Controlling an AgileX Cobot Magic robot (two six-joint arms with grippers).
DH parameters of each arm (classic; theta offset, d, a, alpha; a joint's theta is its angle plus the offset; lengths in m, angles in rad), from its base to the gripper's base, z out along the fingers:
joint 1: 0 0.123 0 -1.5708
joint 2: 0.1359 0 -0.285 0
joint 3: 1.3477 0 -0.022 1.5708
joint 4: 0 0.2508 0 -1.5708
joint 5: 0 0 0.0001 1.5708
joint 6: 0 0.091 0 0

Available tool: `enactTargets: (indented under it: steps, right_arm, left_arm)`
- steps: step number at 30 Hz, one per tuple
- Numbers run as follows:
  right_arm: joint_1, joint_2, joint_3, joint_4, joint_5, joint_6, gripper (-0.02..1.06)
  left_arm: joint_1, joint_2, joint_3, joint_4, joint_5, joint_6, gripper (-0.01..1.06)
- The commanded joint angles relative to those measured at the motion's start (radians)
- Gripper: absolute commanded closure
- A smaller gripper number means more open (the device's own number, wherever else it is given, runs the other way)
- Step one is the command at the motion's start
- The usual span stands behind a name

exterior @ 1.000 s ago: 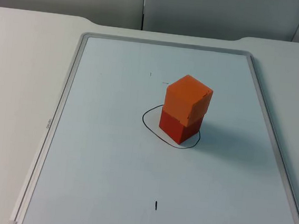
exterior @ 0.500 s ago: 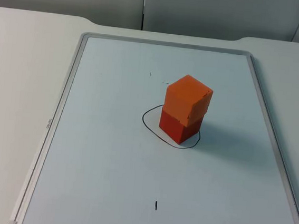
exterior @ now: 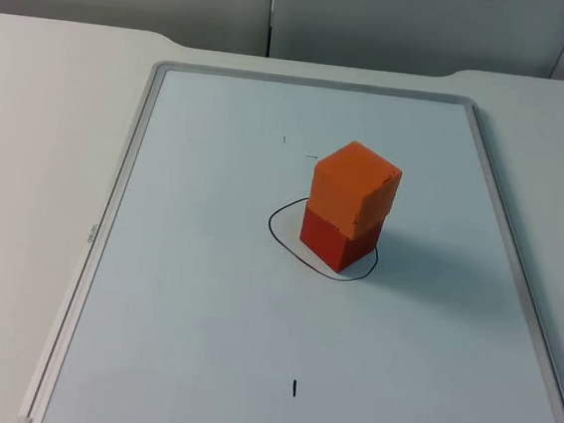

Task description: Pick up one cube with the left hand and another cube with the right hand. First place the cube in the right hand at the target position, then stack the cube in the left hand on top.

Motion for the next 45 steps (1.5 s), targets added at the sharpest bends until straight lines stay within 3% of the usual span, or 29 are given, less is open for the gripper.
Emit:
enactTargets:
  steps: [1,10,17,30,32,35,45]
  right_arm:
    - [-0.001,-0.002,0.007,0.023,0.002,-0.008,0.38]
    - [-0.001,-0.002,0.070,0.044,-0.053,-0.024,0.38]
    - [-0.001,-0.002,0.079,-0.005,-0.045,0.027,0.38]
    - [-0.001,-0.002,0.079,-0.007,-0.045,0.031,0.37]
    - [-0.001,-0.002,0.079,-0.007,-0.045,0.031,0.25]
    - [-0.001,-0.002,0.079,-0.007,-0.045,0.031,-0.01]
    - [-0.001,-0.002,0.079,-0.005,-0.045,0.036,-0.01]
  left_arm:
    - [-0.004,-0.004,0.008,-0.011,-0.013,0.004,0.00]
    - [-0.004,-0.004,0.008,-0.011,-0.013,0.004,0.00]
    - [-0.004,-0.004,0.008,-0.011,-0.013,0.004,0.00]
    - [-0.004,-0.004,0.008,-0.011,-0.013,0.004,0.00]
    - [-0.004,-0.004,0.008,-0.011,-0.013,0.004,0.00]
    - [-0.004,-0.004,0.008,-0.011,-0.013,0.004,0.00]
    - [-0.004,-0.004,0.008,-0.011,-0.013,0.004,0.00]
